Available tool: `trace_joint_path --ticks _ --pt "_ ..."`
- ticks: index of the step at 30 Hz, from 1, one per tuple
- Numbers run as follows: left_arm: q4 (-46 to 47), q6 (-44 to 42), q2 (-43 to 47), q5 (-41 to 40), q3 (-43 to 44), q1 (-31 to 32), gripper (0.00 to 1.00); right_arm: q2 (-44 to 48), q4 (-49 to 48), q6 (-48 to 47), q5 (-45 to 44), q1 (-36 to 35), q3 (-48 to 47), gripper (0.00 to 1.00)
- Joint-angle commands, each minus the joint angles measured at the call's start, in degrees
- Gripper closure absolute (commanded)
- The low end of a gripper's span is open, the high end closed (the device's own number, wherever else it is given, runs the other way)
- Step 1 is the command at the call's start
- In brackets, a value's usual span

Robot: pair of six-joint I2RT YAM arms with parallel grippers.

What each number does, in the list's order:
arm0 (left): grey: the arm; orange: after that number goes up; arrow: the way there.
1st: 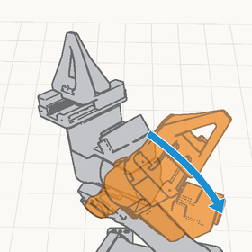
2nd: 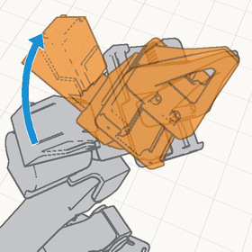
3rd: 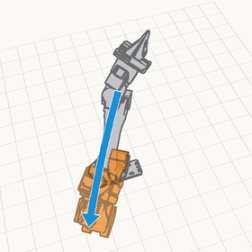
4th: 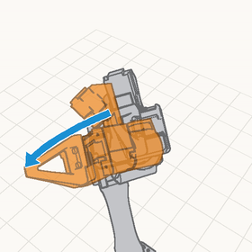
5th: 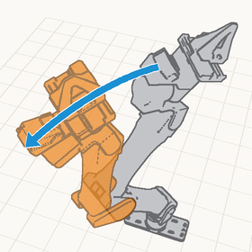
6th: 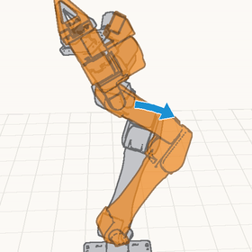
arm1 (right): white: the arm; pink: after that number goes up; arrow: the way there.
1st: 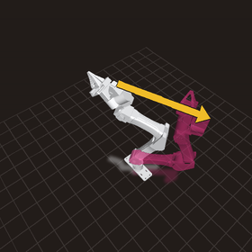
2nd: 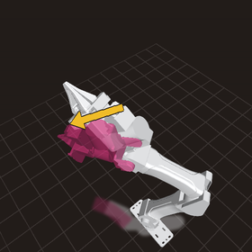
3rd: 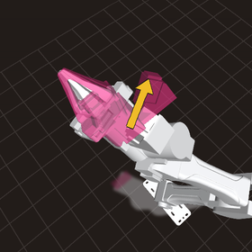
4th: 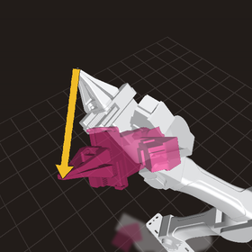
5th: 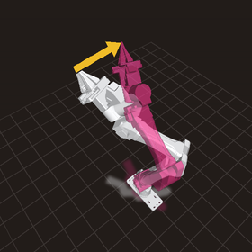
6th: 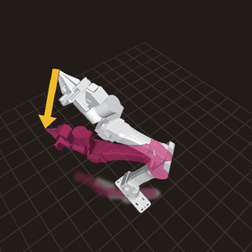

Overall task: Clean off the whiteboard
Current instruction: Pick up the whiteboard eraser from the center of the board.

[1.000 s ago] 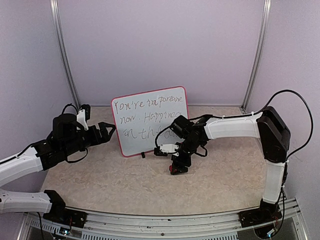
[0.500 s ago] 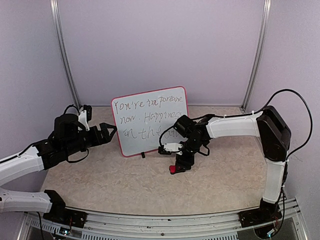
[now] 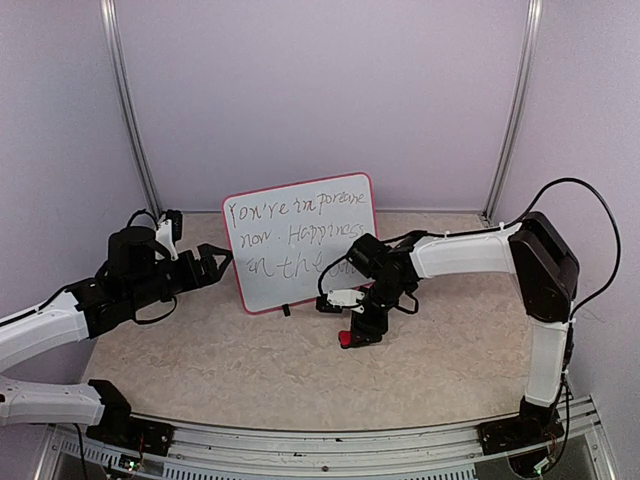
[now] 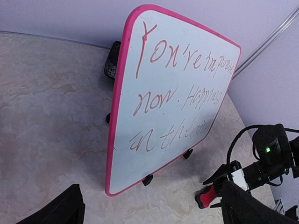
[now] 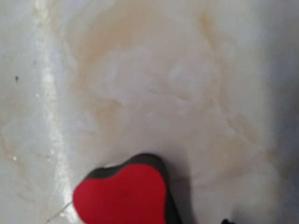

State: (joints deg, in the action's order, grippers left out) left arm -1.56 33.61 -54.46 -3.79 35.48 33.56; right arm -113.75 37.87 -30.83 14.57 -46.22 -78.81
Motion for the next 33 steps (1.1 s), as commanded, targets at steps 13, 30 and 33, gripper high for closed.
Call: trace_joint_path --ticks 13,30,33 --pt "2.87 1.22 -0.39 1.77 -1.36 -0.77 0.01 -1.31 1.30 0.30 1.43 0.25 -0.48 0.55" --pt "2.38 2.20 -0.65 4.75 1.58 -7.97 0.01 2.97 -1.46 1.57 6.75 0.16 0.18 0.75" --pt "3.14 1.61 -1.44 5.90 2.32 -8.82 0.01 5.82 -4.73 2.60 6.47 0.16 1.39 0.77"
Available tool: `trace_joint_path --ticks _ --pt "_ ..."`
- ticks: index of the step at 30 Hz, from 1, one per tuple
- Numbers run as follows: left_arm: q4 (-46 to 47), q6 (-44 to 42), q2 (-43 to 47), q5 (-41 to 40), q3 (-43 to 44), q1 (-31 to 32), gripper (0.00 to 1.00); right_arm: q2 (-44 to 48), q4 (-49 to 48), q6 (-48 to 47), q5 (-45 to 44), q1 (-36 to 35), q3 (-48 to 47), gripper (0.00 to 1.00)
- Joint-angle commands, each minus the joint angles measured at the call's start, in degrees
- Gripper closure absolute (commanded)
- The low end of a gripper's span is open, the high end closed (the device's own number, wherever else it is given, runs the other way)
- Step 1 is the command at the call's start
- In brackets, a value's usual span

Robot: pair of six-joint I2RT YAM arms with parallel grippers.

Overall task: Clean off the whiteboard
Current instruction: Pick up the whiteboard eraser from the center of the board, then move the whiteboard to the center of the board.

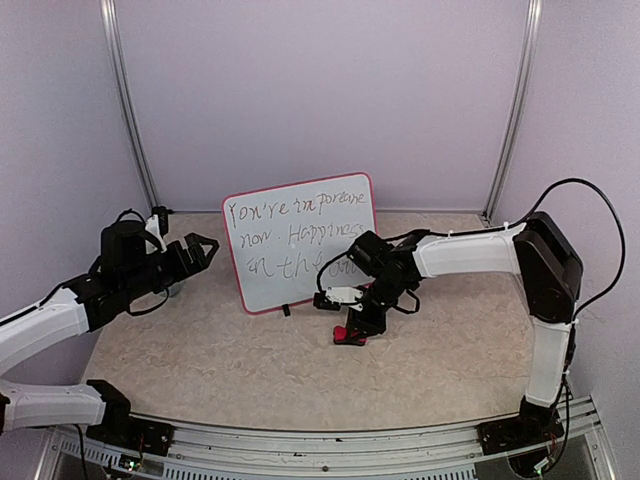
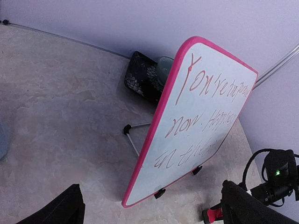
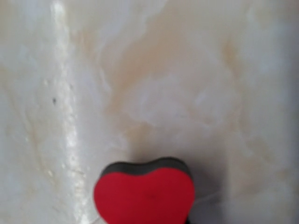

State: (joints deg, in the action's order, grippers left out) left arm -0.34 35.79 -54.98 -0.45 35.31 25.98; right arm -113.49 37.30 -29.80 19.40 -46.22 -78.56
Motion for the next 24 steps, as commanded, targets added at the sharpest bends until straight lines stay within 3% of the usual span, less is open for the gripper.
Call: trace_joint_path --ticks 1,13,19,24 --pt "2.34 -0.96 -1.17 2.96 2.63 -1.42 0.01 6.54 -5.61 2.04 1.61 0.18 1.74 0.78" --pt "9.76 -4.06 -1.17 9.02 1.64 -4.31 0.01 17.28 -29.61 11.77 -1.89 0.19 8.97 0.77" --pt "26.02 -1.26 0.70 15.08 -5.27 -10.14 0.02 17.72 -34.71 18.85 -6.51 0.16 6.77 0.77" --pt "40.76 0.52 -6.44 25.36 -6.73 -14.21 0.03 18.32 -37.89 22.32 -6.25 0.16 6.61 0.77"
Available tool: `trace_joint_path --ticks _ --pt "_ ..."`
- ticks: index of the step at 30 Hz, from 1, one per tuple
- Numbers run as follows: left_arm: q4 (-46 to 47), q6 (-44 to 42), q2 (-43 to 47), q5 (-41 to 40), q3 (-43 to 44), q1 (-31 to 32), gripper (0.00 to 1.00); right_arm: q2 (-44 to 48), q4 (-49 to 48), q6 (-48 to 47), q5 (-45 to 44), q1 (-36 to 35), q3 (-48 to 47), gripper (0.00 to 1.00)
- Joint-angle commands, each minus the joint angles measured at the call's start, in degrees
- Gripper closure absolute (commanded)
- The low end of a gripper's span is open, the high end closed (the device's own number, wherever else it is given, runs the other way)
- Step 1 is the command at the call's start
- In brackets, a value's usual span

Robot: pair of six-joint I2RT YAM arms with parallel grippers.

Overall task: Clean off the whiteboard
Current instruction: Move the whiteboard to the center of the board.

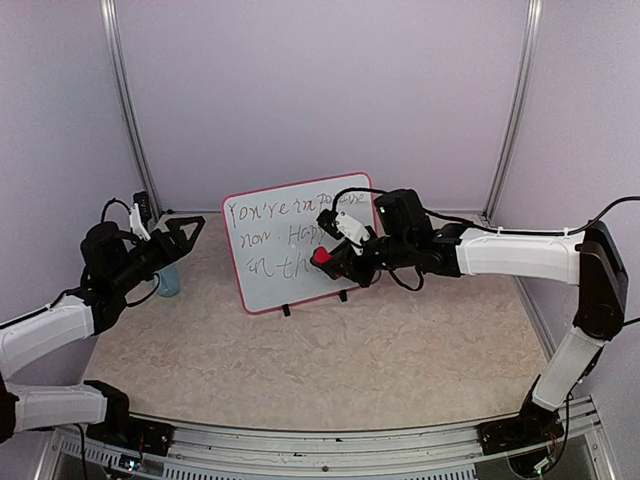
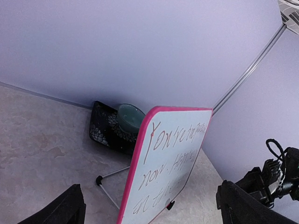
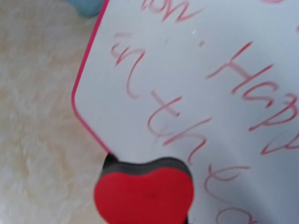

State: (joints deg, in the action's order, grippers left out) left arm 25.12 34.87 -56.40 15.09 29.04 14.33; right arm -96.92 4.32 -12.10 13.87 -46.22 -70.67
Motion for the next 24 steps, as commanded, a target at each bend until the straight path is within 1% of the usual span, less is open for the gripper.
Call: trace_joint_path --ticks 1,2,5,7,10,13,16,18,21,24 --pt "17.84 1.49 -7.17 11.84 -0.16 -2.94 0.03 2.05 -5.39 5.03 -0.13 0.16 -1.04 0.77" --pt "20.10 1.62 -9.43 14.84 0.32 -3.34 0.04 2.34 -5.99 5.39 0.20 0.16 -0.78 0.77" --pt "26.89 2.73 -15.35 19.66 1.90 -4.11 0.07 3.36 -6.77 5.97 0.81 0.12 0.52 0.77" --pt "30.58 3.74 -18.65 21.27 3.44 -4.69 0.08 4.33 -7.16 6.40 1.24 0.08 1.38 0.77" --pt "33.40 5.22 -23.88 23.60 7.07 -5.30 0.10 5.71 -7.77 6.64 1.89 0.01 2.66 0.77" --pt "36.35 7.58 -29.17 27.06 10.82 -5.40 0.17 6.53 -7.86 6.65 1.83 -0.05 3.24 0.76" --pt "38.98 9.34 -31.83 27.59 12.06 -5.39 0.26 6.63 -7.86 6.32 1.53 -0.20 2.99 0.76" --pt "39.08 9.21 -32.62 27.05 12.05 -5.36 0.32 6.17 -7.92 6.30 0.99 -0.38 2.08 0.76" --pt "38.66 8.23 -33.26 26.37 11.77 -5.37 0.37 4.06 -7.17 6.67 -2.37 -1.03 -1.78 0.76" --pt "38.56 7.63 -33.73 26.06 11.59 -5.40 0.48 0.38 -5.44 6.59 -7.30 -2.55 -7.75 0.76"
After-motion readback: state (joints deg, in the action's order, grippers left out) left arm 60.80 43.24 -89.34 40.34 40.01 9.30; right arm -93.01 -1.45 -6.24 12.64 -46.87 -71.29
